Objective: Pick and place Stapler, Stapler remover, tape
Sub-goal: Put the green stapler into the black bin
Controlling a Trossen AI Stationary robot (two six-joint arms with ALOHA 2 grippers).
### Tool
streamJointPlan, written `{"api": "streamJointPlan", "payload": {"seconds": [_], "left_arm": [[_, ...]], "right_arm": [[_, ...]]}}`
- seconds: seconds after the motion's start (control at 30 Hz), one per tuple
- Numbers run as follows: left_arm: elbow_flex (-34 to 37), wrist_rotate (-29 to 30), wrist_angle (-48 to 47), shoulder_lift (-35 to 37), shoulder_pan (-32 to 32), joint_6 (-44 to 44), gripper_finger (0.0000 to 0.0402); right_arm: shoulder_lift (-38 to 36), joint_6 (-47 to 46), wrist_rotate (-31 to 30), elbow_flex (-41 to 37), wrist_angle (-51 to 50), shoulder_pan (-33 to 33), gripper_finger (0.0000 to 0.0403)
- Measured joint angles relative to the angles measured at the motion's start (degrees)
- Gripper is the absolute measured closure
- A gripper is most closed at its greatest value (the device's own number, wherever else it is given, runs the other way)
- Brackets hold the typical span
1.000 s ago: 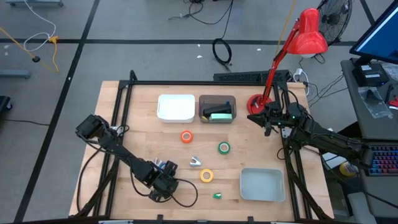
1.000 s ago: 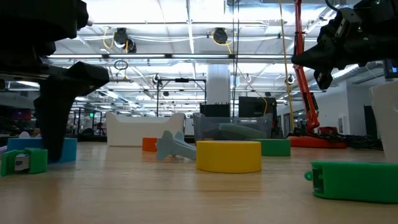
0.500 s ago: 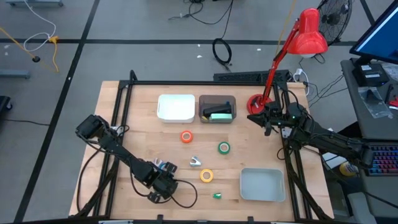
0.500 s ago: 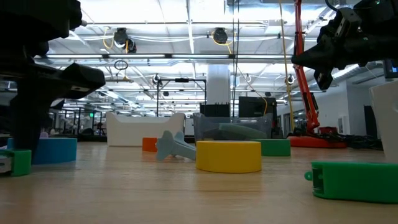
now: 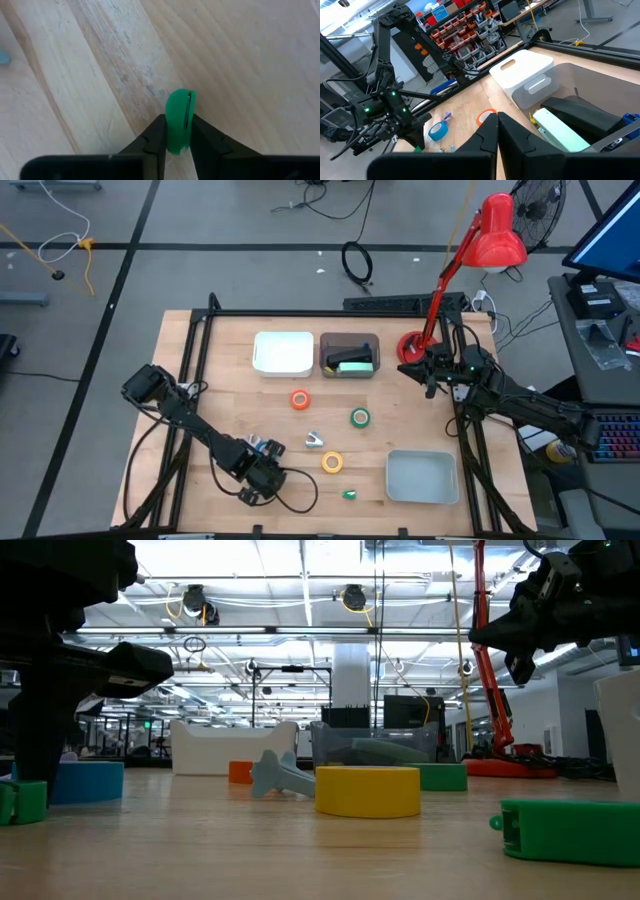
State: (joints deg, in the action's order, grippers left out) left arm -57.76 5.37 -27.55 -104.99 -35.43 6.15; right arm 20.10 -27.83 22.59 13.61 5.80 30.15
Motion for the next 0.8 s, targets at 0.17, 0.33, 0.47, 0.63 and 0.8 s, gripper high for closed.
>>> {"api": "streamJointPlan", "payload": {"seconds": [0.17, 0.33, 0.47, 0.63, 0.8], "left_arm": [[-0.66, -0.05, -0.21, -0.07, 0.2, 0.17, 0.0344], [-3.64, -0.14, -1.44, -0.36, 1.23, 0.2, 0.0337], [-6.54, 4.1, -4.2, -0.56, 3.28, 1.37, 0.0342], [-11.16, 5.6, -7.89, -0.42, 6.72, 4.37, 0.0348], [-17.04, 7.48, -7.81, -0.37, 10.66, 7.52, 0.0342]], "right_arm": [[0.0, -0.01, 0.0, 0.0, 0.01, 0.01, 0.0399], [0.0, -1.87, 0.03, 0.0, 0.2, 0.02, 0.0399], [0.0, -5.14, 1.83, 0.0, 1.05, 0.02, 0.0399], [0.01, -8.0, 9.18, 0.0, 7.0, 0.01, 0.0399], [0.02, -12.69, 12.34, 0.0, 14.11, -0.47, 0.0399]]}}
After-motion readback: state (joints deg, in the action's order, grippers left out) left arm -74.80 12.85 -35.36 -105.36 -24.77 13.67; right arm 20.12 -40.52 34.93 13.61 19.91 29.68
